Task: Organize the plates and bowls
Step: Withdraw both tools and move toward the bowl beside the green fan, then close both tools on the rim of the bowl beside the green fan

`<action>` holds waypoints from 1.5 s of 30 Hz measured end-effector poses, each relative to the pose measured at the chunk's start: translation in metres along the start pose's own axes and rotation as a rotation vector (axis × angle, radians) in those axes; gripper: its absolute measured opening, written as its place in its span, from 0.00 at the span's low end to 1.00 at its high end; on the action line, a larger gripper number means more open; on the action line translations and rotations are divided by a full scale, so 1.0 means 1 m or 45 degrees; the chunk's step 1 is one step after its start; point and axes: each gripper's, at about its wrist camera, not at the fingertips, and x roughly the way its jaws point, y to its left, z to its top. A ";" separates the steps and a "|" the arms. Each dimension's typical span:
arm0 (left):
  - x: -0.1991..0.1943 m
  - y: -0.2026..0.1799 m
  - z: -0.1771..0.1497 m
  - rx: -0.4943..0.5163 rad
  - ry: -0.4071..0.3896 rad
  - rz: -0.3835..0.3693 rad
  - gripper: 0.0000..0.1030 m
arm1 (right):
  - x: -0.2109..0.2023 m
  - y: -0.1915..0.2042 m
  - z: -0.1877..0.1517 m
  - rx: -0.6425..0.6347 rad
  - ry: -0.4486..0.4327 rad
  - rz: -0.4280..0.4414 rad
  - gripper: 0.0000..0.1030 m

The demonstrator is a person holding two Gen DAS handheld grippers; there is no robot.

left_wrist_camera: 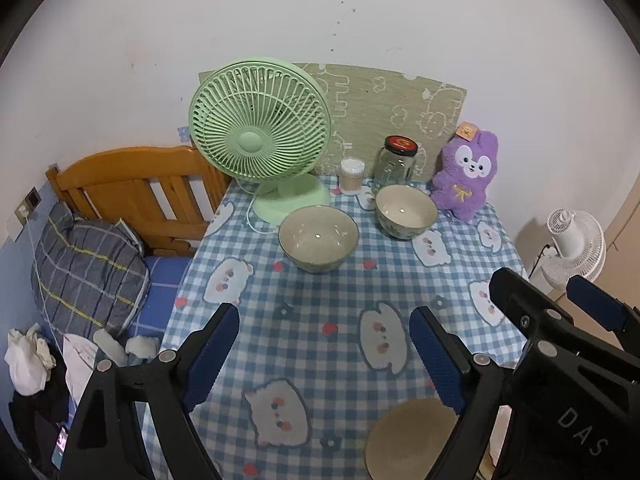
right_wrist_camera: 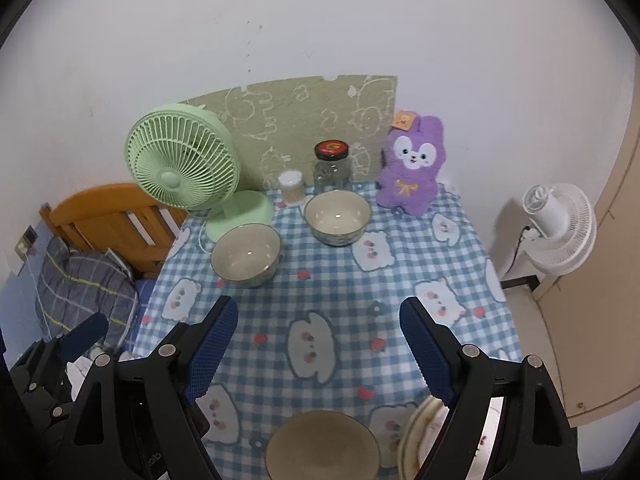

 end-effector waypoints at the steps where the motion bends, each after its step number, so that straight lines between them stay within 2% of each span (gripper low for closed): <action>1: 0.005 0.003 0.003 0.000 0.003 -0.004 0.86 | 0.005 0.003 0.002 0.000 0.000 -0.003 0.83; 6: 0.028 0.013 0.016 0.027 0.009 -0.001 0.86 | 0.027 0.019 0.010 -0.015 0.003 -0.010 0.82; 18: 0.094 0.036 0.037 0.047 0.062 -0.065 0.84 | 0.096 0.041 0.026 0.001 0.038 -0.028 0.81; 25: 0.130 0.042 0.050 0.086 0.047 -0.055 0.82 | 0.135 0.049 0.035 0.002 0.011 -0.059 0.78; 27: 0.141 0.044 0.054 0.091 0.048 -0.051 0.80 | 0.146 0.050 0.036 0.005 0.017 -0.060 0.76; 45: 0.233 0.055 0.065 0.117 0.114 -0.041 0.73 | 0.242 0.060 0.046 0.002 0.077 -0.077 0.75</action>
